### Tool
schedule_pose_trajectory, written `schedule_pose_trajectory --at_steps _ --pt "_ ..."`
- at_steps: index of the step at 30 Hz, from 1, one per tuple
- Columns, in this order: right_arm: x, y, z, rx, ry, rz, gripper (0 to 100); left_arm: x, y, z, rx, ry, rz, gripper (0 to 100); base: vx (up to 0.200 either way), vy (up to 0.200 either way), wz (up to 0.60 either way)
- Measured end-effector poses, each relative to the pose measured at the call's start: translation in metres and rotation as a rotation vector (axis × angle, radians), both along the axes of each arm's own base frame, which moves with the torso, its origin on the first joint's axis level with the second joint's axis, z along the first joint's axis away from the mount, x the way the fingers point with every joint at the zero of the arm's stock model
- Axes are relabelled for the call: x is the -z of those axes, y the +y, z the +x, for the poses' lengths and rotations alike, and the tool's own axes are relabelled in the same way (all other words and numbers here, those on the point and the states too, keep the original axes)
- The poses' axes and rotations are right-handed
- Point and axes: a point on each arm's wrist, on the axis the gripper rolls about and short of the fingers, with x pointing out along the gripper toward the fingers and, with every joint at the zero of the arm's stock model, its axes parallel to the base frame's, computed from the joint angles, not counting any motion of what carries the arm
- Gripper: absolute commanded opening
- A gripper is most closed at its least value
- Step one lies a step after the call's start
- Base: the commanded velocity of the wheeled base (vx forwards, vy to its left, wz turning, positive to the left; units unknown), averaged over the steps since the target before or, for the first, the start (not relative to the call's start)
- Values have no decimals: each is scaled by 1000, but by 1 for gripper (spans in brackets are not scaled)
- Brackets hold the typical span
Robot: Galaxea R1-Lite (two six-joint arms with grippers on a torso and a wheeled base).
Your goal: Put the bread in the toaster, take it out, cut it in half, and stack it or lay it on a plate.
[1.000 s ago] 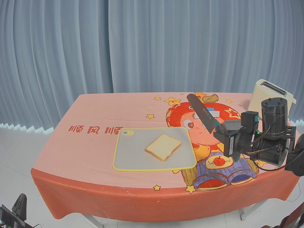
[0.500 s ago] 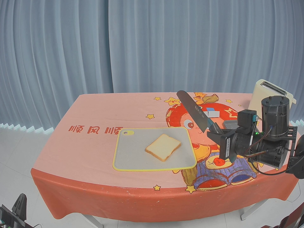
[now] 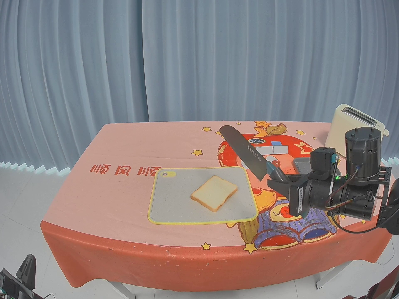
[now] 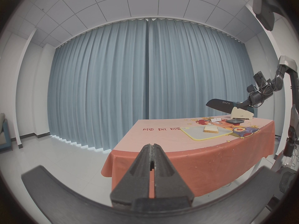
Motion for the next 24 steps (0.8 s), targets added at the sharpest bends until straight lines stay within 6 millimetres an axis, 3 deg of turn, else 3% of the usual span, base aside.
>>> schedule_pose_trajectory --at_steps 18,24 --pt "3 -2 1 2 5 -9 0 -2 0 0 -13 -24 -8 0 0 0 0" --pt "4 -2 1 3 7 -14 0 -19 1 -2 -31 -185 -29 0 0 0 0"
